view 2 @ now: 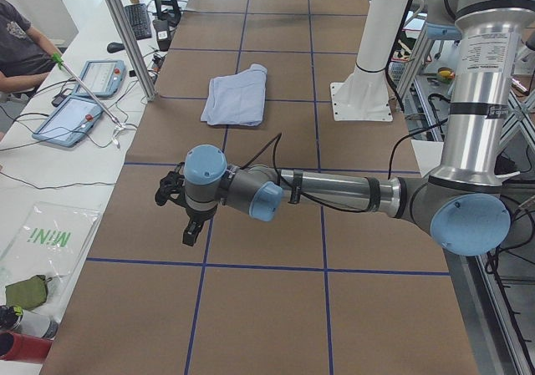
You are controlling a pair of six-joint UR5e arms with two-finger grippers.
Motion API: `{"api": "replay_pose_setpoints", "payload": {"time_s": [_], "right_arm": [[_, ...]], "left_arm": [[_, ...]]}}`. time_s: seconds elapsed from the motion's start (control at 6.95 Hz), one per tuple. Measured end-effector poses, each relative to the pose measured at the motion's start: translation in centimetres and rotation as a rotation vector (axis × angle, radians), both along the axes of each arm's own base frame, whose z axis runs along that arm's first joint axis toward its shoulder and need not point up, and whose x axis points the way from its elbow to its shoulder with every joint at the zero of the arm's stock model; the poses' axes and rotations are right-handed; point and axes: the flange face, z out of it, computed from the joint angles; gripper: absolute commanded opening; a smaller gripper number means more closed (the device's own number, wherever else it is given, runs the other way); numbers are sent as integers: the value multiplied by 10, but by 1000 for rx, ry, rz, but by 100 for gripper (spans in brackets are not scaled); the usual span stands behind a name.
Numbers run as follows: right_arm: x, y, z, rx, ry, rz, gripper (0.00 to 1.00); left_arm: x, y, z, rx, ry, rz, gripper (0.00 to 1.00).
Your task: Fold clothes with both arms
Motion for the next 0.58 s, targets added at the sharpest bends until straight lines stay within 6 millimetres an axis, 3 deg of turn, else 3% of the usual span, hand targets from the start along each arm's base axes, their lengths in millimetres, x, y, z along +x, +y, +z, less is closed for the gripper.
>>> {"api": "replay_pose_setpoints", "payload": {"time_s": [0.58], "right_arm": [[-2,-3,-4,1,-13,3,100]], "left_arm": [[1,0,0,1,0,2,100]]}}
